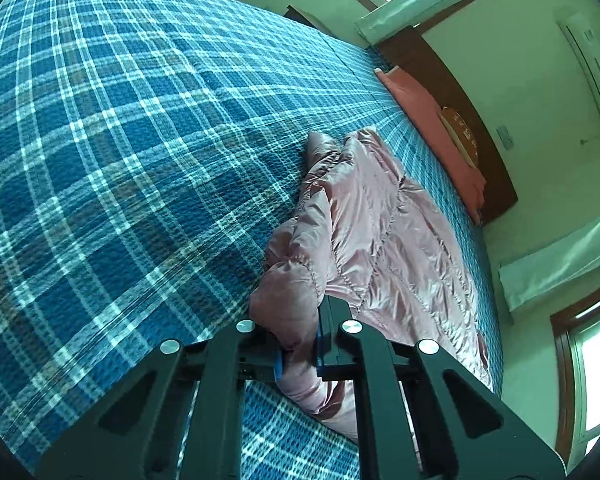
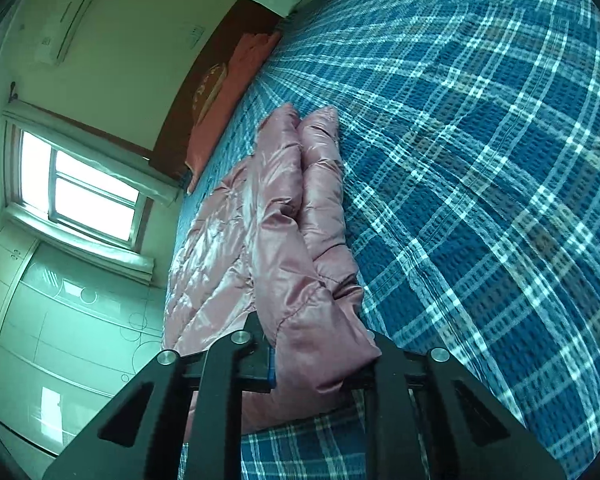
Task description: Fold large clothes
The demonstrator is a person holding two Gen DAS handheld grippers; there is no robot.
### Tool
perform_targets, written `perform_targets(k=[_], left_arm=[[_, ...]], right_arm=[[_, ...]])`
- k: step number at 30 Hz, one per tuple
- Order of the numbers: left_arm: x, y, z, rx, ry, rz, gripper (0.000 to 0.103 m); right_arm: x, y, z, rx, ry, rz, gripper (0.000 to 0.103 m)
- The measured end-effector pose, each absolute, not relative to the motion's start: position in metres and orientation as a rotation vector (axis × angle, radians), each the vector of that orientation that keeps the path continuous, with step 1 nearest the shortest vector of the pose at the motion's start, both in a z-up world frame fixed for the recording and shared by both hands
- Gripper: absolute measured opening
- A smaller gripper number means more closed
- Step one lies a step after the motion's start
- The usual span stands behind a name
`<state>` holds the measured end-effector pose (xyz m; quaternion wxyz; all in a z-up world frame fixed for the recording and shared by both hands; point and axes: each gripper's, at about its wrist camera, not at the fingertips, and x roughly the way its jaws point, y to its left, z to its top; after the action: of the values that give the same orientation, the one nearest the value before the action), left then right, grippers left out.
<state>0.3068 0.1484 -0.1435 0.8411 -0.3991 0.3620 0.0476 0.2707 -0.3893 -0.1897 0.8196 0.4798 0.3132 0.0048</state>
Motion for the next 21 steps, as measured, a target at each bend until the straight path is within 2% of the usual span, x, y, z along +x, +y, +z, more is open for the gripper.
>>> perform_targets(k=[6,21], left_arm=[[0.269,0.152,-0.133,-0.849,0.771,0.083,0.009],[0.149,0.171,-0.148,-0.859,0.838,0.075,0.009]], right_arm=[[0.221,-0.393,-0.185,1.022,0.682,0.024,0.016],[0.120,-0.394,-0.193,1.024,0.723,0.024,0.016]])
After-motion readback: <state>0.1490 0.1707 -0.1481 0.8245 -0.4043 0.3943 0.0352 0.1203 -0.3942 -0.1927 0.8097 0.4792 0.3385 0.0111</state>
